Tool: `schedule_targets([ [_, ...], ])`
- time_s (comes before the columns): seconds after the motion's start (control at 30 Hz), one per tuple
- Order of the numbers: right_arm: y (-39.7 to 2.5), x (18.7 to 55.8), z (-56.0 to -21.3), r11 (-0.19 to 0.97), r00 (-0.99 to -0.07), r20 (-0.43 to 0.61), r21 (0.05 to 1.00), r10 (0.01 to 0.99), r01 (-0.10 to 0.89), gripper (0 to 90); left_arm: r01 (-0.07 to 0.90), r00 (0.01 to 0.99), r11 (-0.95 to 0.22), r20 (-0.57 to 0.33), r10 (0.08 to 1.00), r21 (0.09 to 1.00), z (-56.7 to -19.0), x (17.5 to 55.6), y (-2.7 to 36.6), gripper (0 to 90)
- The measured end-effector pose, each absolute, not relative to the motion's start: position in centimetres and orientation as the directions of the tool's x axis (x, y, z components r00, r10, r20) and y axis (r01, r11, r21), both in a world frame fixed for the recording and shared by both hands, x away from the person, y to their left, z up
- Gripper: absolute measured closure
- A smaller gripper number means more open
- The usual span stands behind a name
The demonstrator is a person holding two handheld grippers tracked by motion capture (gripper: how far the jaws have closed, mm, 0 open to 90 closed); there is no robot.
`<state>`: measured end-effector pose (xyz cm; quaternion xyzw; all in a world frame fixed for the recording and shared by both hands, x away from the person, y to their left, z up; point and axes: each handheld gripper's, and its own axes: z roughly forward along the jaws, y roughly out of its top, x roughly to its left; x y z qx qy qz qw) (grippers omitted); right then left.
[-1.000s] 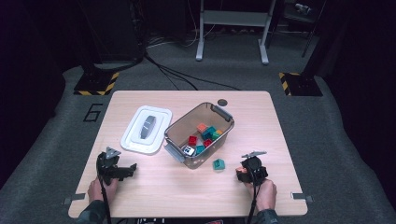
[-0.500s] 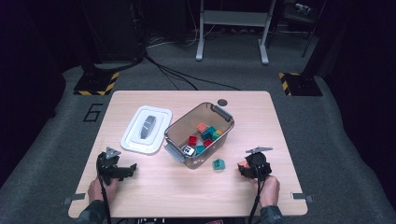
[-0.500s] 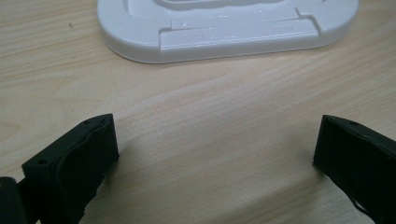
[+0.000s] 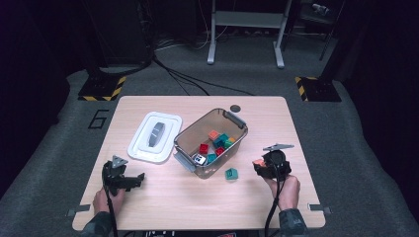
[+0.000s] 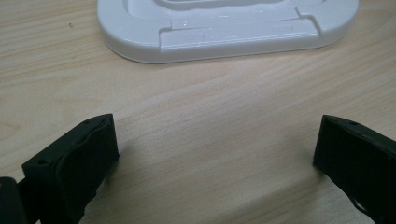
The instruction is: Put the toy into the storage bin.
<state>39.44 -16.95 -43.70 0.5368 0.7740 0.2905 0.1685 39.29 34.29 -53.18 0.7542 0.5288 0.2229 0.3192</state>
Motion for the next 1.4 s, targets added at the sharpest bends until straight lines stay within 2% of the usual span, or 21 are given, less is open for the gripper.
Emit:
schedule_targets([
  [1.4,-15.4,41.9,-35.8,0.32,-0.44,-0.007,0.696,0.898,0.643,58.9,0.658,0.338,-0.23,-0.008,0.941,0.717,-53.2,39.3,34.2,0.0],
])
